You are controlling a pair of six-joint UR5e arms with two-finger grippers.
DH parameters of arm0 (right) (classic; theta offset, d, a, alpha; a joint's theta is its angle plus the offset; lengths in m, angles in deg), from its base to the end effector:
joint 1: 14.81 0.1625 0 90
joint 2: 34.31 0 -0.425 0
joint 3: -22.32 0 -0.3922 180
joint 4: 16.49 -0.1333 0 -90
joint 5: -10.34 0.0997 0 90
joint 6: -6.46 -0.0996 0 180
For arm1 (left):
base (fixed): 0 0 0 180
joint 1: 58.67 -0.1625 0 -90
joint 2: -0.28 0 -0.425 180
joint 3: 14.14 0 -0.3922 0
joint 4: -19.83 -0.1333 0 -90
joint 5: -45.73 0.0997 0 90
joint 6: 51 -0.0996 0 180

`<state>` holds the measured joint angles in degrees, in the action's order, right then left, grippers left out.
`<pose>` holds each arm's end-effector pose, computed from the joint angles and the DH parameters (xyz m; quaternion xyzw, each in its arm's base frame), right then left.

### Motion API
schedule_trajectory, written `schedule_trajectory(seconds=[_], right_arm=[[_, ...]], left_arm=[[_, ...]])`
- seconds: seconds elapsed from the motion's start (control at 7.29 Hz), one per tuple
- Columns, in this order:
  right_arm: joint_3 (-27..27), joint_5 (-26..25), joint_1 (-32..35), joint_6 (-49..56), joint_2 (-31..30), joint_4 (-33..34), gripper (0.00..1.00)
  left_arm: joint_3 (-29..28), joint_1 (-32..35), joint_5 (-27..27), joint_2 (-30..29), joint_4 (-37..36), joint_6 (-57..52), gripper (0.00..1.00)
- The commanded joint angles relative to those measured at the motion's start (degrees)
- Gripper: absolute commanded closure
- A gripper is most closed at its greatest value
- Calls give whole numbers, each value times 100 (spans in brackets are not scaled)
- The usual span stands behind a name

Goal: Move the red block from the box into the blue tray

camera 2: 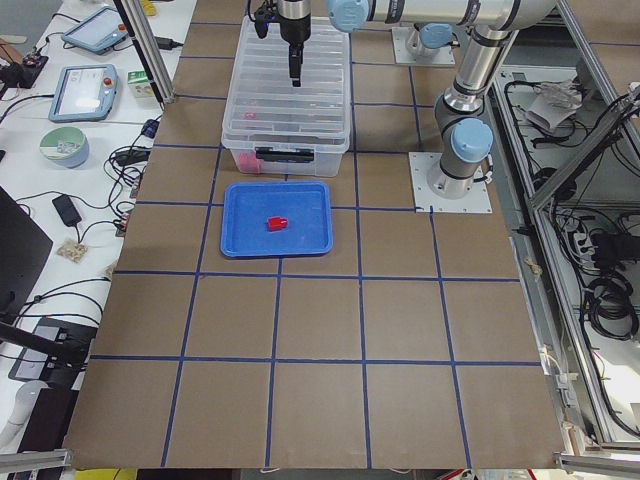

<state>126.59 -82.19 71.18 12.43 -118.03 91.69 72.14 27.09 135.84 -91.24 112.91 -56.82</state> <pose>0.0930 -0.5170 0.3437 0.0176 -0.9994 -0.0225 0.0202 -0.0957 -0.5098 0.5013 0.0138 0.9999 0.0077 0.0003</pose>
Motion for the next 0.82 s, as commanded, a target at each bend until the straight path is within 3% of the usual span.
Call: schedule_trajectory(seconds=[0.0,0.27,0.69], right_arm=[[-283,-2,5,-7,-423,-216,0],[-459,497,5,-16,-994,-402,0],[-1144,517,529,-384,-1173,-1385,0]], left_arm=[[-15,-7,-11,29,-9,2,0],[-16,-7,-2,38,0,2,0],[-24,-25,-2,21,-9,2,0]])
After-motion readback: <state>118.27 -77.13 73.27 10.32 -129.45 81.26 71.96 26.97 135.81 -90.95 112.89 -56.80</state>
